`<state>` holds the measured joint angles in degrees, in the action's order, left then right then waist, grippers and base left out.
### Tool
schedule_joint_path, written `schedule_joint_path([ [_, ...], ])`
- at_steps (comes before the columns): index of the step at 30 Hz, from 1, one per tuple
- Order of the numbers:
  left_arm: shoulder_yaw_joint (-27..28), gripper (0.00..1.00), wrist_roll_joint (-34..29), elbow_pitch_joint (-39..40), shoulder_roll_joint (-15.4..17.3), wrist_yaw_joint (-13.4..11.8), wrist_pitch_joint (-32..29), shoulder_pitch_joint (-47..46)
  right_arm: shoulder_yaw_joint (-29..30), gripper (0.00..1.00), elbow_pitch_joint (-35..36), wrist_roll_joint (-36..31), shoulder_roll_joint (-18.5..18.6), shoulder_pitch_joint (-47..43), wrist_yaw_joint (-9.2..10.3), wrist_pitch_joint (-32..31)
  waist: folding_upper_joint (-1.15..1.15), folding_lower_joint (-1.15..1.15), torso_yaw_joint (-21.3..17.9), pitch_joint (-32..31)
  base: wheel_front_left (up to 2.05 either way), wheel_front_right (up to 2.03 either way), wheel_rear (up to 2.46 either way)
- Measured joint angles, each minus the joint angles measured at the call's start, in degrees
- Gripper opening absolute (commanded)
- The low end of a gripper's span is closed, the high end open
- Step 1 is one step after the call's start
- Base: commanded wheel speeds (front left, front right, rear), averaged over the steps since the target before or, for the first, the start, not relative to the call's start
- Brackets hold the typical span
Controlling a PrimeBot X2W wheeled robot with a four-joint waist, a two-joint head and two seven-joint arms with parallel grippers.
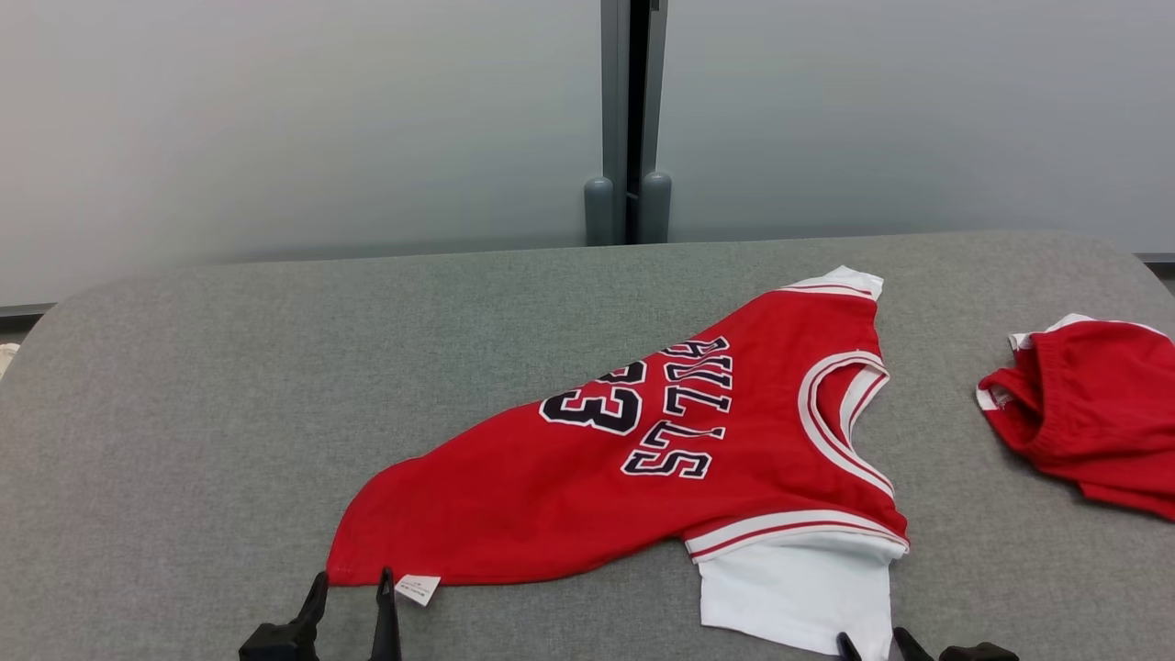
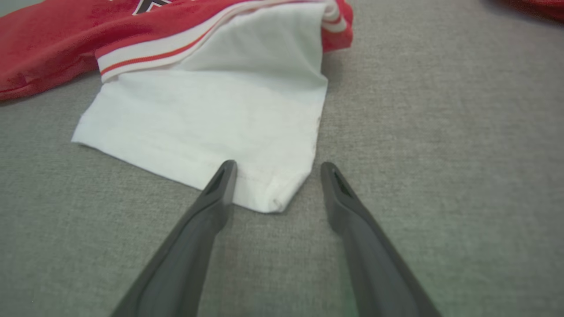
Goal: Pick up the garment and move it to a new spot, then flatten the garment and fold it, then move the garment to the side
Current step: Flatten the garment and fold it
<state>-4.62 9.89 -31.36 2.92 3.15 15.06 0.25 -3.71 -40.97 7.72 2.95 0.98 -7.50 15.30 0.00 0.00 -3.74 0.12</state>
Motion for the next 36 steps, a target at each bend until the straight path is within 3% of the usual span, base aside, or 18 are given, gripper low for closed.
schedule_joint_path([
  [3,-0.15,1.0,0.12,-0.23,0.0,0.0,0.0,0.0,-0.79,1.0,-2.72,1.7,0.02,1.33,-0.01,0.42,0.0,0.0,0.17,-0.03,0.0,0.0,0.0],
  [5,-0.21,1.0,0.15,-0.32,0.0,0.0,0.0,0.0,-1.85,0.0,-3.91,2.89,0.11,2.11,0.0,0.48,0.0,0.0,0.21,-0.02,0.0,0.0,0.0],
  [8,-0.19,1.0,0.54,-0.34,0.0,-0.07,0.0,0.0,-1.31,0.0,-4.61,4.01,0.3,2.75,0.02,0.47,0.0,0.0,0.21,0.09,0.0,0.0,0.0],
  [15,-0.2,1.0,3.09,-1.97,0.0,0.0,-0.01,0.46,8.94,0.0,0.16,0.11,0.26,0.31,-0.07,-0.11,0.0,0.0,-0.18,0.75,0.0,0.0,0.0],
  [20,-0.53,1.0,4.31,-3.16,-0.01,0.44,0.0,0.52,12.34,0.0,2.67,-1.58,0.58,-1.16,-0.05,-0.15,0.0,0.0,-0.96,1.7,0.0,0.0,0.0],
  [36,-2.2,1.0,8.56,-8.94,0.0,1.37,0.19,-3.95,10.68,0.0,5.68,-1.51,0.18,0.01,0.0,-0.16,0.0,0.0,-2.89,4.45,0.0,0.0,0.0],
])
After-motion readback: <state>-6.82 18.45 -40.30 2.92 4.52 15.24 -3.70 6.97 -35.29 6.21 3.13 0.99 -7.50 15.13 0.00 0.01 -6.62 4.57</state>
